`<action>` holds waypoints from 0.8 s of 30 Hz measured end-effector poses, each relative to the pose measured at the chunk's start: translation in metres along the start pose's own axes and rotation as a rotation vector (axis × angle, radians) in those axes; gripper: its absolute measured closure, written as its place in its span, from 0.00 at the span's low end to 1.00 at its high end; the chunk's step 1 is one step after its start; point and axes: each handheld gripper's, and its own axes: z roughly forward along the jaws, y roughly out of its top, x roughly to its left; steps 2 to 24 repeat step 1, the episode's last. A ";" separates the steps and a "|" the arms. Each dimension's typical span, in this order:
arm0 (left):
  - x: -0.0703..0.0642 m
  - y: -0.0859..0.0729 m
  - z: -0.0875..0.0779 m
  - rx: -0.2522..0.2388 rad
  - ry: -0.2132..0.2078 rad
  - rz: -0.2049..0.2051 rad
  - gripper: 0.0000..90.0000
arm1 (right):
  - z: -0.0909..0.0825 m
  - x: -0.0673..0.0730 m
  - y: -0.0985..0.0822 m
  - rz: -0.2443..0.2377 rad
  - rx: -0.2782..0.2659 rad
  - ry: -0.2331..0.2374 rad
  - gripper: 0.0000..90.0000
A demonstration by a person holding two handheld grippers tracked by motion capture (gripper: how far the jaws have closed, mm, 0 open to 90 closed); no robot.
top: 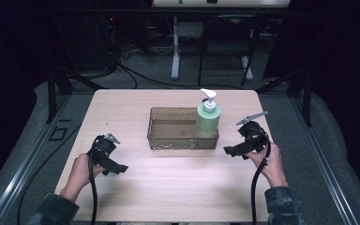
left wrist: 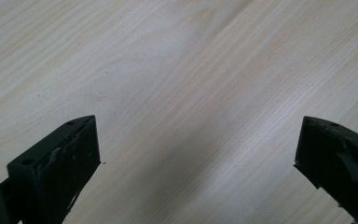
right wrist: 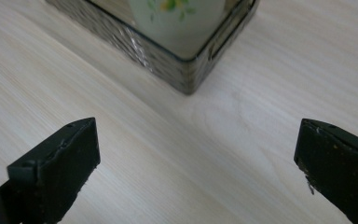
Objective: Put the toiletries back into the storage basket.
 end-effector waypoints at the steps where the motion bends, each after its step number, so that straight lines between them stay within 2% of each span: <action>1: 0.000 0.000 0.000 -0.001 -0.001 0.000 0.00 | 0.009 -0.004 -0.007 0.003 0.044 -0.017 0.00; 24: 0.000 0.000 0.000 -0.001 -0.001 0.000 0.00 | 0.009 -0.004 -0.007 0.003 0.044 -0.017 0.00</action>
